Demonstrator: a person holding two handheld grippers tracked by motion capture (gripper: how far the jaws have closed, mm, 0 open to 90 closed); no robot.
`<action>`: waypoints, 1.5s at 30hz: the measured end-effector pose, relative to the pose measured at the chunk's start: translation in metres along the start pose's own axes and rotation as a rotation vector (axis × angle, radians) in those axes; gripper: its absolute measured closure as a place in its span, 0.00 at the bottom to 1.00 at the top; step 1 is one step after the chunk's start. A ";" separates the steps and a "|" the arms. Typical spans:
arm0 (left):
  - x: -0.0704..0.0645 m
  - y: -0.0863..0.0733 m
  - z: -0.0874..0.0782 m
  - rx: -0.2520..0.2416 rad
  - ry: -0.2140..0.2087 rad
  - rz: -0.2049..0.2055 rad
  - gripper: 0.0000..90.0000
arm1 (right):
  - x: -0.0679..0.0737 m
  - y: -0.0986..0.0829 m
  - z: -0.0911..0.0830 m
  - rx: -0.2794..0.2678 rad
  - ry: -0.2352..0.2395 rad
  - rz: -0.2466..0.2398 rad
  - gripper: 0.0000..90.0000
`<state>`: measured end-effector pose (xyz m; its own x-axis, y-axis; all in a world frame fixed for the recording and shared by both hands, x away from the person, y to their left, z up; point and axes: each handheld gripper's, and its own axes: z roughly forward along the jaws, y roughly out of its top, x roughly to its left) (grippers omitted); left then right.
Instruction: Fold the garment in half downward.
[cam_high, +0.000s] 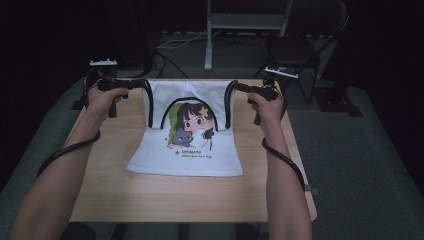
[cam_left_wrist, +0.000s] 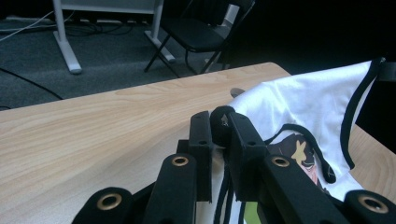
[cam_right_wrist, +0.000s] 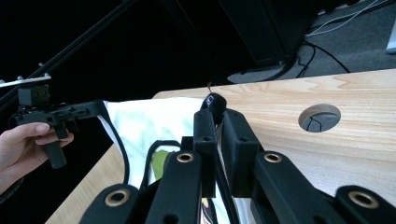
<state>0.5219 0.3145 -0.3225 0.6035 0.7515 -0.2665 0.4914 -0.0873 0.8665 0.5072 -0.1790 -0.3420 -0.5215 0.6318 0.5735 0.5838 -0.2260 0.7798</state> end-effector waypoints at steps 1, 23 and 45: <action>-0.001 0.000 0.000 0.003 0.001 0.007 0.89 | 0.001 0.000 0.000 -0.001 0.002 -0.001 0.94; -0.012 0.014 -0.008 -0.029 -0.004 0.028 0.90 | 0.008 0.008 -0.007 -0.016 0.005 -0.005 0.94; -0.011 0.004 -0.011 0.018 0.000 0.060 0.90 | 0.008 -0.003 -0.009 0.030 0.015 -0.032 0.94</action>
<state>0.5101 0.3126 -0.3116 0.6319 0.7449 -0.2141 0.4654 -0.1439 0.8733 0.4959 -0.1799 -0.3373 -0.5493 0.6274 0.5519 0.5847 -0.1832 0.7903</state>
